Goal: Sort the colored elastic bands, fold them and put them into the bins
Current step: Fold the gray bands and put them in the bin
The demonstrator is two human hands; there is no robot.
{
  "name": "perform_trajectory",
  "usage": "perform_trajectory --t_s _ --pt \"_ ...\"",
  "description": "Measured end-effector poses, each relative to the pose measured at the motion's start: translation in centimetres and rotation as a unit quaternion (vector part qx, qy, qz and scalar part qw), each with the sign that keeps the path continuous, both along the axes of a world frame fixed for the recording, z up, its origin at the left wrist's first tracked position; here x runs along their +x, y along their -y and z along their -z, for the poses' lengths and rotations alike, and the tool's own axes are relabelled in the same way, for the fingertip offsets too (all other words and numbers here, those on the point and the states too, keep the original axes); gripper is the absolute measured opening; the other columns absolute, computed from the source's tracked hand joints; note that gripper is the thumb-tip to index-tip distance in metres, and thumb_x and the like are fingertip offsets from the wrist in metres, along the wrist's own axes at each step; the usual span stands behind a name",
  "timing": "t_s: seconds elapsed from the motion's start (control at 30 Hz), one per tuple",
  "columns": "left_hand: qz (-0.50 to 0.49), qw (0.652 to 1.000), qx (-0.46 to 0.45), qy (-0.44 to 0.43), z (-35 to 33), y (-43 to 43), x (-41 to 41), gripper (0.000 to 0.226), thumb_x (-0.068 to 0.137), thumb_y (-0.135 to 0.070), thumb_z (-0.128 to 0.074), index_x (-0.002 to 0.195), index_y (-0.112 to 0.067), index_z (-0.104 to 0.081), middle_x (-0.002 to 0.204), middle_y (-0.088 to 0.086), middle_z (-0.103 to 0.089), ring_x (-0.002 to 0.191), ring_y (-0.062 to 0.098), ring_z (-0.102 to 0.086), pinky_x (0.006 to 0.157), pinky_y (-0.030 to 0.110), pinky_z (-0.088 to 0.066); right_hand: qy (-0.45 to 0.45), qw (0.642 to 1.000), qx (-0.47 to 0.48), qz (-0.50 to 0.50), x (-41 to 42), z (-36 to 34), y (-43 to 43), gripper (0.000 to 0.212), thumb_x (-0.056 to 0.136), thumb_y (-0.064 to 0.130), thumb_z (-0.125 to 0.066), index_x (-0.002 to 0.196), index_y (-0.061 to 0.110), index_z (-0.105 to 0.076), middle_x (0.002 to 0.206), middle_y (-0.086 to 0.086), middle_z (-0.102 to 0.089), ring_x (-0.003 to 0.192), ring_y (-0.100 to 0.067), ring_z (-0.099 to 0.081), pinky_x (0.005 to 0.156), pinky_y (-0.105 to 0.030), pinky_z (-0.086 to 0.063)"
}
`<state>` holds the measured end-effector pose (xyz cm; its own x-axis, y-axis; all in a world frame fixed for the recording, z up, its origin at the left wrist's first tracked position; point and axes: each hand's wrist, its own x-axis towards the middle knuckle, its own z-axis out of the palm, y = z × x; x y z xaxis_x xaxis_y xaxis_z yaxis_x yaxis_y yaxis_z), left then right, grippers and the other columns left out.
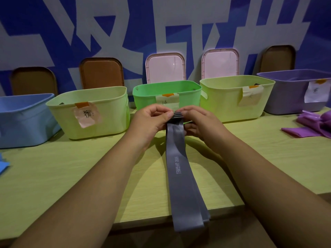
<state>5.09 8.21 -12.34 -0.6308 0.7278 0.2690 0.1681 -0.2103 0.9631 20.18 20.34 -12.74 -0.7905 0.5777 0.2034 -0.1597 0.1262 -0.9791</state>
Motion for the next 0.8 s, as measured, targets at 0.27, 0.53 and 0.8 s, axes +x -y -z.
perform_trajectory --t_s 0.27,0.53,0.8 --pt "0.006 1.000 0.002 -0.017 0.24 -0.15 0.09 0.015 0.093 -0.005 -0.081 0.090 -0.020 -0.082 0.095 0.011 -0.079 0.100 0.033 -0.078 0.098 0.052 -0.062 0.025 0.997 0.055 0.040 -0.31 0.45 -0.16 0.031 0.106 0.045 -0.066 0.112 0.018 -0.081 0.087 -0.006 -0.076 0.077 -0.020 -0.068 0.078 -0.040 -0.062" --pt "0.017 0.997 -0.066 0.024 0.32 -0.10 0.36 0.029 0.100 -0.043 -0.074 0.108 -0.015 -0.078 0.105 0.010 -0.082 0.103 0.030 -0.079 0.100 0.048 -0.061 0.019 0.995 0.087 0.040 -0.46 0.49 -0.40 0.014 0.105 0.030 -0.070 0.109 0.020 -0.079 0.095 0.001 -0.080 0.086 -0.016 -0.072 0.085 -0.040 -0.063" --pt "0.019 0.998 -0.054 -0.004 0.49 -0.22 -0.11 0.017 0.096 -0.024 -0.080 0.107 -0.011 -0.080 0.103 0.010 -0.082 0.099 0.027 -0.079 0.088 0.037 -0.062 -0.004 0.997 0.074 0.035 -0.68 0.50 -0.68 0.011 0.102 0.016 -0.073 0.113 0.015 -0.077 0.105 -0.012 -0.080 0.094 -0.023 -0.075 0.097 -0.053 -0.062"
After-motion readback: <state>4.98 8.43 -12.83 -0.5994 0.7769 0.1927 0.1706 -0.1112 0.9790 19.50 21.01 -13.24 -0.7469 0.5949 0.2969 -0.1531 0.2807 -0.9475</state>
